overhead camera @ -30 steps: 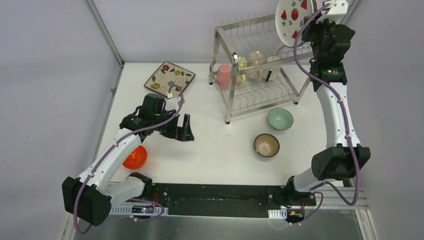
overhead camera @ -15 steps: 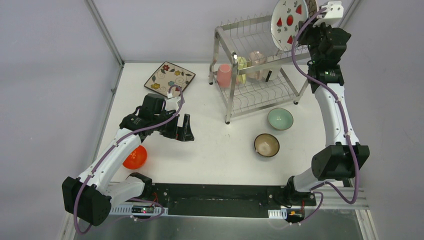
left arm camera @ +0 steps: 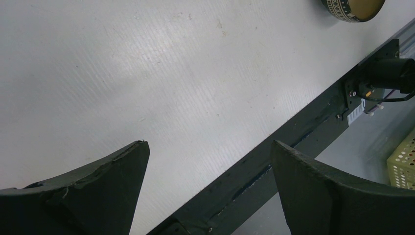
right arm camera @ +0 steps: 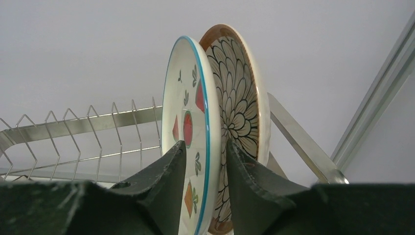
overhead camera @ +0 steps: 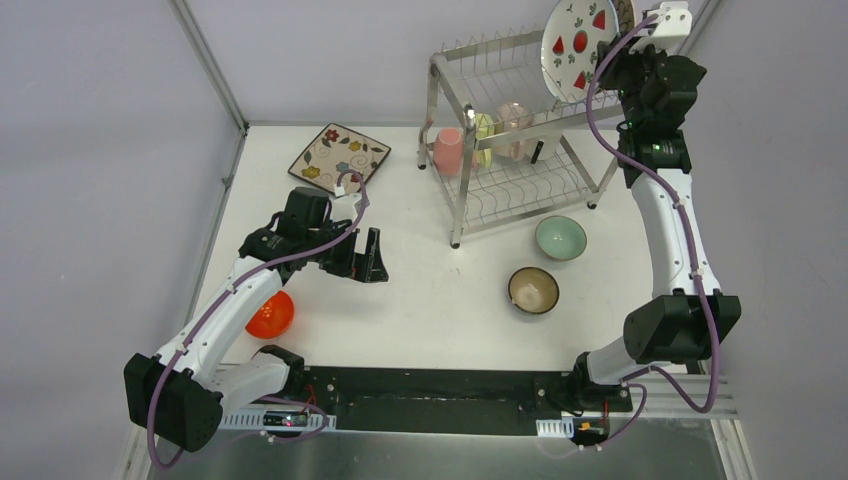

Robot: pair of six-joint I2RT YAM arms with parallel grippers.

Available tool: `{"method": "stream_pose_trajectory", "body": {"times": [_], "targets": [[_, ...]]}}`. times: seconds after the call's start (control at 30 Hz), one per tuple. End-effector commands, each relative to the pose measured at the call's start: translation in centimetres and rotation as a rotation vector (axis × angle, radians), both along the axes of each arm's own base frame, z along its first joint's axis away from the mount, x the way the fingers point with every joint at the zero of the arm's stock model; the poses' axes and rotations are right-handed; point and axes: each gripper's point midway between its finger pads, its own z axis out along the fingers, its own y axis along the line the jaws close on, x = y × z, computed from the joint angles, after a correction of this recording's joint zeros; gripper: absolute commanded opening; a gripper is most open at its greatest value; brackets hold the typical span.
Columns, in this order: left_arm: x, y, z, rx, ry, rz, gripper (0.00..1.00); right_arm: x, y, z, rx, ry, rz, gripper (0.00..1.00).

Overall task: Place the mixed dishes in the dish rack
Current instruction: Insert the plate into the dish rack.

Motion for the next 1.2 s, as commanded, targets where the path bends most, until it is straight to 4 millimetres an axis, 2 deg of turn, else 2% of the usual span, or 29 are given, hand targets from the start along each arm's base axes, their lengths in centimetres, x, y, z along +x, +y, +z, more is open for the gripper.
{"method": "stream_pose_trajectory", "body": {"times": [0.0, 0.1, 0.3, 0.53, 0.63, 0.73, 0.83, 0.97, 1.07, 1.17], "targets": [[0.2, -0.2, 1.0, -0.003, -0.052, -0.013, 0.99, -2.6, 0.5, 4.0, -0.006, -0.073, 0.038, 0.39], [0.2, -0.1, 0.9, 0.000, -0.050, -0.011, 0.99, -3.7, 0.6, 4.8, 0.019, -0.070, 0.043, 0.43], [0.3, -0.1, 0.8, 0.003, -0.047, -0.011, 0.99, -5.4, 0.5, 4.2, 0.041, -0.025, 0.038, 0.43], [0.3, -0.1, 0.7, 0.007, -0.044, -0.007, 0.99, -4.5, 0.5, 2.9, 0.033, 0.023, 0.042, 0.46], [0.3, 0.0, 0.7, 0.009, -0.049, -0.002, 0.99, -3.9, 0.9, 2.4, 0.034, 0.054, 0.061, 0.48], [0.4, 0.1, 0.7, 0.013, -0.051, 0.001, 0.99, -4.1, 1.7, 2.2, 0.058, 0.079, 0.105, 0.51], [0.5, 0.1, 0.5, 0.019, -0.048, 0.001, 0.99, -5.8, 3.5, 2.9, 0.090, 0.125, 0.204, 0.61], [0.7, 0.4, 0.4, 0.036, -0.049, 0.010, 0.99, -9.0, 4.3, 4.2, 0.177, 0.145, 0.243, 0.70], [0.9, 0.6, 0.4, 0.047, -0.054, 0.018, 0.99, -11.8, 4.5, 4.5, 0.235, 0.160, 0.253, 0.76], [1.0, 0.7, 0.4, 0.052, -0.056, 0.028, 0.99, -14.3, 4.7, 3.5, 0.291, 0.202, 0.260, 0.84]]}}
